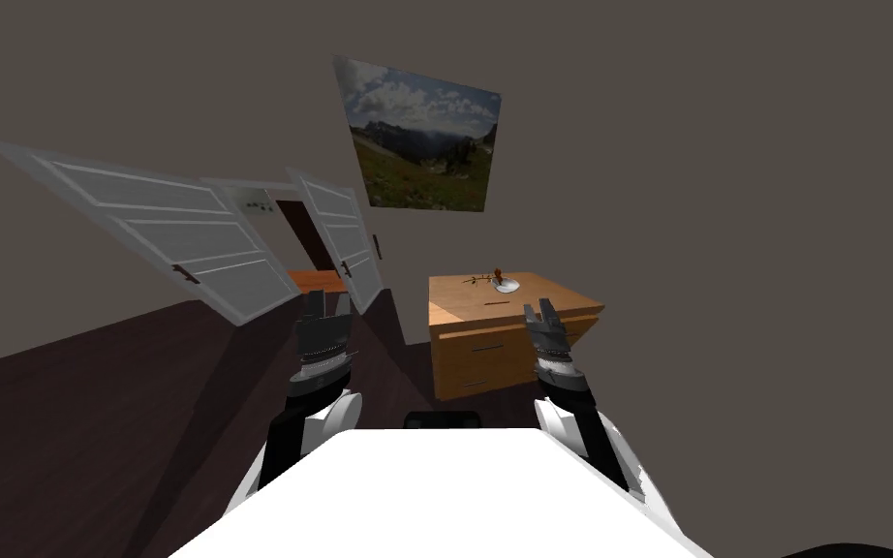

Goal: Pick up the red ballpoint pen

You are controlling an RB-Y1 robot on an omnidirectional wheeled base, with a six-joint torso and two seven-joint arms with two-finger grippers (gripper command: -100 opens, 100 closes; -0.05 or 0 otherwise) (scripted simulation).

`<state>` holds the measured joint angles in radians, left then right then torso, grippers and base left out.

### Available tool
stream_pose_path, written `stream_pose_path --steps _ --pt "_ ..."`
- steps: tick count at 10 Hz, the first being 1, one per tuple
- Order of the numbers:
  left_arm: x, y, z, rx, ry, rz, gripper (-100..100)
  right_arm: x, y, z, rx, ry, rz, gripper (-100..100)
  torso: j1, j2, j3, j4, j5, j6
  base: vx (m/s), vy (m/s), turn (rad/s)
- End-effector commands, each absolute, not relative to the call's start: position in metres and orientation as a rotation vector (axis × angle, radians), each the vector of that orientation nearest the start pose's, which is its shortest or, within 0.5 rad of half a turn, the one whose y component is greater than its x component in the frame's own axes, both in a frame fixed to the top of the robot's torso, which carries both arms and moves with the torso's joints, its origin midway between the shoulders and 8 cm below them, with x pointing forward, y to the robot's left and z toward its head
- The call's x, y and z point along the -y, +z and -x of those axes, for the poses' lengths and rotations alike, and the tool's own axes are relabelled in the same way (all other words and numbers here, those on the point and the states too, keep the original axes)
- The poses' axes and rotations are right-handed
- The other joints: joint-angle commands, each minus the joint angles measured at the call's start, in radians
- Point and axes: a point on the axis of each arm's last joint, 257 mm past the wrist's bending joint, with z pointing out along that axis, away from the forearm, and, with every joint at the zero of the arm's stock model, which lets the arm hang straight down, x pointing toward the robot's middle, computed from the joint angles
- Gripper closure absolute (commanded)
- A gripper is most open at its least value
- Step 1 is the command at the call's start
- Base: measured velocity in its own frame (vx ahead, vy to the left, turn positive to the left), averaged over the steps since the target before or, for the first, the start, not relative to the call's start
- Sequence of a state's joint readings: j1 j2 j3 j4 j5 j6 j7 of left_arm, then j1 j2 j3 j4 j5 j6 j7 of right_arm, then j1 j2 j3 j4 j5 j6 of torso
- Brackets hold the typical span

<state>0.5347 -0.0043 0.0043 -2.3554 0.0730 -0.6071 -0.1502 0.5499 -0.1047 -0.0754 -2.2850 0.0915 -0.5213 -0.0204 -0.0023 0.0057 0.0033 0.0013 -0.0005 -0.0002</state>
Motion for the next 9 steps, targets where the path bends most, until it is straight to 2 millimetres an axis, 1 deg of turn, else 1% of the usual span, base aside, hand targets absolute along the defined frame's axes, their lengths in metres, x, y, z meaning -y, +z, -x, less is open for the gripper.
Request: stream_pose_path --steps 1,4,6,7,8,9 --pt "-0.287 0.065 -0.304 -0.49 -1.218 0.535 0 0.3 0.003 -0.336 -0.814 1.132 -0.526 -100 0.0 0.0 0.0 0.0 0.0 0.0 -0.09 -0.027 0.155" --pt "-0.287 0.065 -0.304 -0.49 -1.218 0.535 0 0.333 -0.025 -0.336 -0.926 1.03 -0.517 -100 0.001 0.002 0.001 0.0 0.0 0.0 -0.112 -0.011 0.204" --pt "-0.287 0.065 -0.304 -0.49 -1.218 0.535 0 0.36 -0.043 -0.333 -1.008 0.945 -0.502 -100 0.001 0.003 0.002 0.001 0.0 0.0 -0.115 0.007 0.273" --pt "-0.287 0.065 -0.304 -0.49 -1.218 0.535 0 0.362 -0.044 -0.333 -1.015 0.939 -0.496 -100 0.001 0.002 0.001 0.001 0.0 0.0 -0.075 -0.013 0.06" --pt "-0.287 0.065 -0.304 -0.49 -1.217 0.535 0 0.377 -0.053 -0.331 -1.061 0.892 -0.484 -100 0.0 0.0 0.0 0.0 0.0 0.001 -0.073 -0.004 0.181" --pt "-0.287 0.065 -0.304 -0.49 -1.218 0.535 0 0.377 -0.053 -0.331 -1.063 0.892 -0.482 -100 0.0 -0.001 0.0 0.0 0.0 0.0 -0.056 -0.002 0.114"
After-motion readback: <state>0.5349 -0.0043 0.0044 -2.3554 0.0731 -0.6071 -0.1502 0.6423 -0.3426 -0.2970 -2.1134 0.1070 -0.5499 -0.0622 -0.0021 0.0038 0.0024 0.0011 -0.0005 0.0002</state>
